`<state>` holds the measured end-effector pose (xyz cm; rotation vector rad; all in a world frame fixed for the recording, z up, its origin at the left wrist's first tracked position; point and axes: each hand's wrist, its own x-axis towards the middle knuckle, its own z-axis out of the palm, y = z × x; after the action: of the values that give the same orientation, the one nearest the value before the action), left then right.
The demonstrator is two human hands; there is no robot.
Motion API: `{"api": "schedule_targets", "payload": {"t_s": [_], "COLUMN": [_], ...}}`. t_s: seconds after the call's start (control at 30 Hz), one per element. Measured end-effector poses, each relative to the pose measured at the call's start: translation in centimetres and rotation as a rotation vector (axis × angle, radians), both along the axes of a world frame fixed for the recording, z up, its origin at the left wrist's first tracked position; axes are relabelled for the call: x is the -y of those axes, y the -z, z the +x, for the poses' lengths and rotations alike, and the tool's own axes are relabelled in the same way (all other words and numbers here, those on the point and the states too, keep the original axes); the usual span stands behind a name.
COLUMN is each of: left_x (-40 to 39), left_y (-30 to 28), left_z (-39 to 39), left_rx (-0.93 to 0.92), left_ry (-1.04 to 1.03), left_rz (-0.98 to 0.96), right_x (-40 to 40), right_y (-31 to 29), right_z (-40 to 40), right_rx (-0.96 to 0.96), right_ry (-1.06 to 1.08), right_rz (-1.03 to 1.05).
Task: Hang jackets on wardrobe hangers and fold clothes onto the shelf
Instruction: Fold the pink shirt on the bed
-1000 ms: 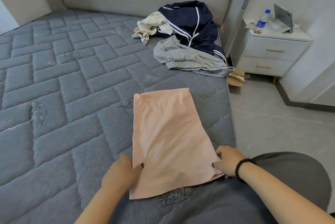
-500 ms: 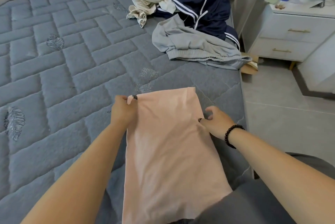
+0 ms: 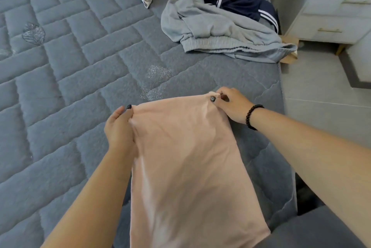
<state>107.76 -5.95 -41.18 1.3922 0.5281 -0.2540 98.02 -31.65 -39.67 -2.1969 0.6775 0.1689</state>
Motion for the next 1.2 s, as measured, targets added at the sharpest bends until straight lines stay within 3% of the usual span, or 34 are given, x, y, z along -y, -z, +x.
{"api": "schedule_targets", "payload": {"t_s": [0.13, 0.2, 0.33, 0.4, 0.53, 0.67, 0.9, 1.03, 1.13, 1.2], "left_x": [-0.3, -0.2, 0.4, 0.2, 0.5, 1.2, 5.3, 7.9, 7.4, 5.5], "left_y": [-0.3, -0.1, 0.7, 0.5, -1.5, -2.3, -3.9, -6.9, -8.7, -9.4], "left_z": [0.7, 0.9, 0.6, 0.9, 1.4, 2.6, 5.8, 6.7, 5.8, 4.4], "left_rx": [-0.073, -0.051, 0.192, 0.178, -0.134, -0.305, -0.072, 0.067, 0.17, 0.27], "left_ry": [-0.22, -0.226, 0.207, 0.378, 0.693, 0.721, 0.605, 0.566, 0.612, 0.688], "left_rz": [-0.095, 0.005, 0.667, 0.733, 0.419, 0.185, 0.164, -0.008, -0.099, -0.049], "right_x": [0.4, 0.5, 0.0, -0.3, 0.0, 1.0, 3.2, 4.9, 5.0, 4.3], "right_y": [0.1, 0.5, 0.7, 0.0, -1.0, -0.7, -3.3, -6.5, -8.1, -8.7], "right_z": [0.3, 0.8, 1.6, 2.0, 2.4, 2.0, 3.1, 3.9, 2.3, 0.0], "right_rx": [0.104, 0.09, -0.002, 0.013, -0.067, -0.004, 0.247, 0.402, 0.434, 0.446], "right_ry": [0.17, 0.242, 0.261, 0.212, 0.071, 0.176, 0.355, 0.442, 0.435, 0.376], "right_rz": [-0.031, -0.036, 0.033, 0.125, 0.132, 0.193, 0.096, 0.164, 0.209, 0.242]}}
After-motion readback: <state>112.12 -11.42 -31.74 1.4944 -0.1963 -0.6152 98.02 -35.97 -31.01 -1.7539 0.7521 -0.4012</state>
